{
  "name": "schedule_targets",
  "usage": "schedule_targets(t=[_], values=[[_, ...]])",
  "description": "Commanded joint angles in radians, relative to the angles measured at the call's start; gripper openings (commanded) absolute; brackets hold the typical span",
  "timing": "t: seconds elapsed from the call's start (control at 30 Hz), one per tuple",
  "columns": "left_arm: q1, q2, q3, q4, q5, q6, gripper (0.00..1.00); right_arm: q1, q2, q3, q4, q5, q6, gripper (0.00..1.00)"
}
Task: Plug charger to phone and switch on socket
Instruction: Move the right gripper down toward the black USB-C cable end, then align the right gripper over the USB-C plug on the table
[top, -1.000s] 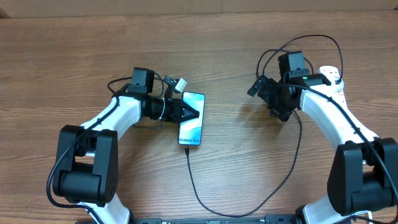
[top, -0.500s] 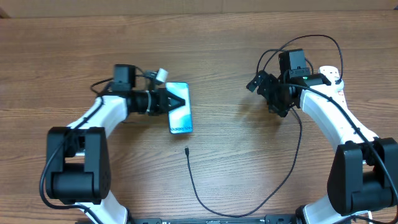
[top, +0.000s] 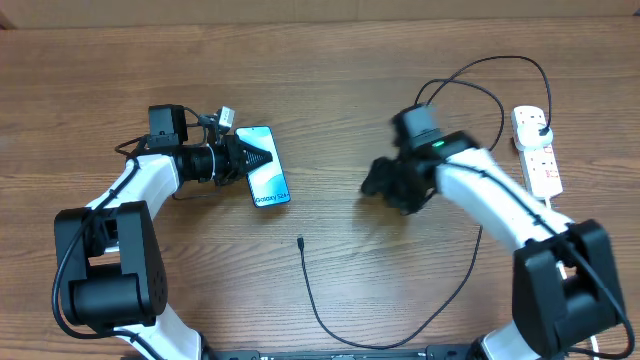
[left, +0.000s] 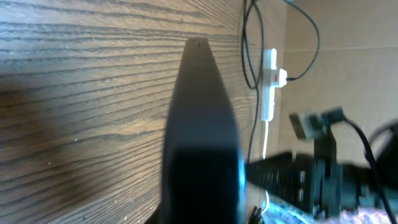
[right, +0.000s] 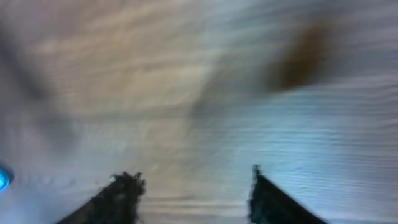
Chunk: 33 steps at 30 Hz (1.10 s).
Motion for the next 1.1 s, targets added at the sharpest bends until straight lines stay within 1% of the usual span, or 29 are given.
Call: schedule_targets(t=[0.0, 0.07, 0.13, 0.2, 0.27, 0.33, 0.43, 0.6, 0.87, 0.93, 0.97, 1.0, 1.07], values=[[0.005, -0.021, -0.001, -0.015, -0.053, 0.001, 0.04, 0.116, 0.006, -0.026, 0.030, -0.005, -0.028, 0.43], [0.011, -0.021, -0.001, -0.023, -0.083, -0.008, 0.04, 0.184, 0.008, -0.031, 0.058, 0.003, -0.027, 0.40], [0.020, -0.021, -0.001, -0.025, -0.083, -0.007, 0.04, 0.245, 0.008, -0.031, 0.080, 0.035, -0.021, 0.39], [0.030, -0.021, -0.001, -0.033, -0.083, -0.006, 0.04, 0.295, 0.008, -0.031, 0.095, 0.099, 0.023, 0.39], [0.039, -0.021, -0.001, -0.041, -0.086, -0.006, 0.04, 0.341, 0.008, -0.031, 0.103, 0.188, 0.107, 0.39], [0.046, -0.021, -0.001, -0.044, -0.091, -0.006, 0.04, 0.385, 0.010, -0.031, 0.116, 0.259, 0.161, 0.37], [0.050, -0.021, -0.001, -0.046, -0.092, -0.006, 0.05, 0.438, 0.014, -0.031, 0.148, 0.306, 0.164, 0.36], [0.050, -0.021, -0.001, -0.048, -0.093, -0.006, 0.04, 0.493, 0.048, -0.031, 0.198, 0.320, 0.164, 0.38], [0.050, -0.021, -0.001, -0.048, -0.110, 0.005, 0.05, 0.504, 0.072, -0.031, 0.203, 0.307, 0.164, 0.43], [0.050, -0.021, -0.001, -0.048, -0.113, 0.005, 0.04, 0.504, 0.072, -0.031, 0.203, 0.300, 0.164, 0.50], [0.050, -0.021, -0.001, -0.048, -0.113, 0.005, 0.04, 0.504, 0.072, -0.031, 0.204, 0.289, 0.164, 0.60], [0.050, -0.021, -0.001, -0.048, -0.112, 0.005, 0.04, 0.504, 0.072, -0.031, 0.207, 0.278, 0.164, 0.66], [0.050, -0.021, -0.001, -0.048, -0.112, 0.005, 0.04, 0.504, 0.072, -0.031, 0.212, 0.267, 0.163, 0.73]])
